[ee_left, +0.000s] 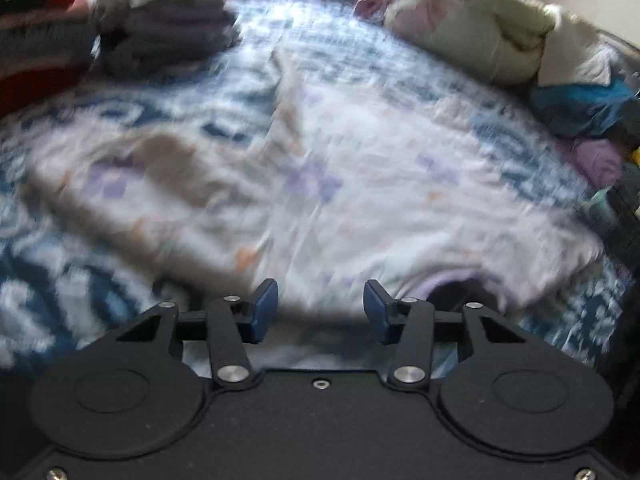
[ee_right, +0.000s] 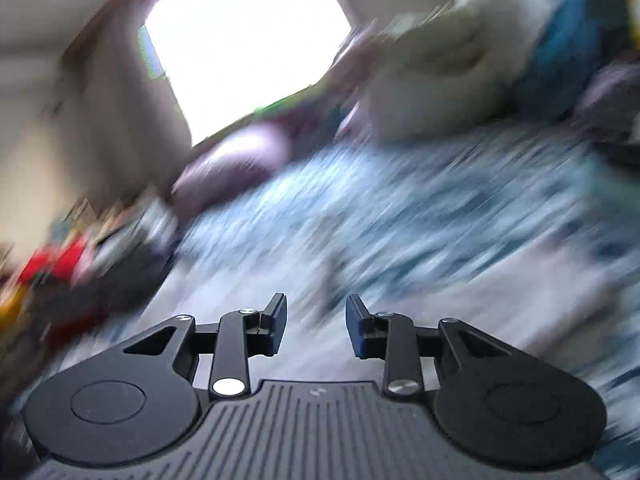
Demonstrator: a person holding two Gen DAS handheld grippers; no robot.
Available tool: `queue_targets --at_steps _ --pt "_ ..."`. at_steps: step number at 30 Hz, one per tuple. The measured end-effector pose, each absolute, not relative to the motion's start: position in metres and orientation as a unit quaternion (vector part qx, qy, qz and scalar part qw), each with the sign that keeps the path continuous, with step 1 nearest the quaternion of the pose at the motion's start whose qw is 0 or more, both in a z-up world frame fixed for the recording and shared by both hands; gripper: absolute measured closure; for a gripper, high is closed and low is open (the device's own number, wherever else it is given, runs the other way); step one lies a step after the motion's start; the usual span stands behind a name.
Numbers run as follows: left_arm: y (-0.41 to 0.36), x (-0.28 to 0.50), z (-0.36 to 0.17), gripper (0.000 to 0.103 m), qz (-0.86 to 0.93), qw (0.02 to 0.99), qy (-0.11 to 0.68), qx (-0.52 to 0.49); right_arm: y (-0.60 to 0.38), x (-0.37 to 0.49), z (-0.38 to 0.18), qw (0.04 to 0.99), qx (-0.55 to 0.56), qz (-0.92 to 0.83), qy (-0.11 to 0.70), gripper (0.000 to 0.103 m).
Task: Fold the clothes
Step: 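Open both grippers and move them back over the spread garment, then grasp the garment hem edge with the left gripper while the right gripper grasps it too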
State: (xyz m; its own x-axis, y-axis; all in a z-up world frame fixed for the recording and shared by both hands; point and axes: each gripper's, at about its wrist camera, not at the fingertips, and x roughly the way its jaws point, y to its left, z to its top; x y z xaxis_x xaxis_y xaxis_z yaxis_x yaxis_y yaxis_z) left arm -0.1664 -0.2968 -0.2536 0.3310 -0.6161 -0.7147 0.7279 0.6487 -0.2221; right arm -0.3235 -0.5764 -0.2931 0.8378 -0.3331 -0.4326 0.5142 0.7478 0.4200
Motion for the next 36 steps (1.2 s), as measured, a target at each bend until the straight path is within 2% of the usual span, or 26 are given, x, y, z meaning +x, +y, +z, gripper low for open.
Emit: queue_targets --at_steps 2,4,7,9,12,14,20,23,24,28,33,36 --pt "-0.308 -0.165 -0.256 0.062 -0.419 0.812 0.401 0.069 -0.568 -0.298 -0.316 0.908 0.25 -0.217 0.258 0.077" --pt "-0.317 -0.166 -0.261 0.063 -0.431 0.809 0.394 0.067 -0.561 -0.301 -0.313 0.916 0.218 -0.219 0.257 0.077" --pt "-0.331 -0.167 -0.27 0.063 -0.448 0.805 0.384 0.064 -0.566 -0.308 -0.311 0.913 0.237 -0.217 0.25 0.077" --pt "-0.339 -0.173 -0.285 0.062 -0.456 0.8 0.376 0.1 -0.565 -0.31 -0.311 0.914 0.24 -0.217 0.247 0.077" --pt "-0.346 -0.189 -0.293 0.061 -0.466 0.802 0.333 0.17 -0.549 -0.305 -0.304 0.919 0.206 -0.216 0.257 0.07" --pt "-0.345 -0.185 -0.291 0.061 -0.472 0.801 0.332 0.156 -0.54 -0.297 -0.298 0.926 0.181 -0.211 0.257 0.064" --pt "-0.343 -0.167 -0.289 0.062 -0.487 0.795 0.348 0.102 -0.503 -0.273 -0.284 0.962 0.119 -0.121 0.215 0.066" --pt "-0.355 -0.169 -0.294 0.059 -0.497 0.782 0.346 0.148 -0.489 -0.239 -0.303 0.939 0.083 -0.097 0.32 0.066" --pt "-0.355 -0.166 -0.291 0.059 -0.502 0.779 0.347 0.146 -0.488 -0.241 -0.302 0.943 0.074 -0.095 0.309 0.066" --pt "-0.362 -0.141 -0.278 0.059 -0.499 0.79 0.33 0.136 -0.516 -0.246 -0.29 0.94 0.159 -0.095 0.288 0.066" --pt "-0.391 -0.097 -0.282 0.063 -0.455 0.818 0.286 0.206 -0.546 -0.219 -0.282 0.93 0.127 -0.161 0.307 0.066" --pt "-0.402 -0.063 -0.284 0.068 -0.45 0.819 0.297 0.199 -0.58 -0.205 -0.285 0.918 0.152 -0.191 0.312 0.067"
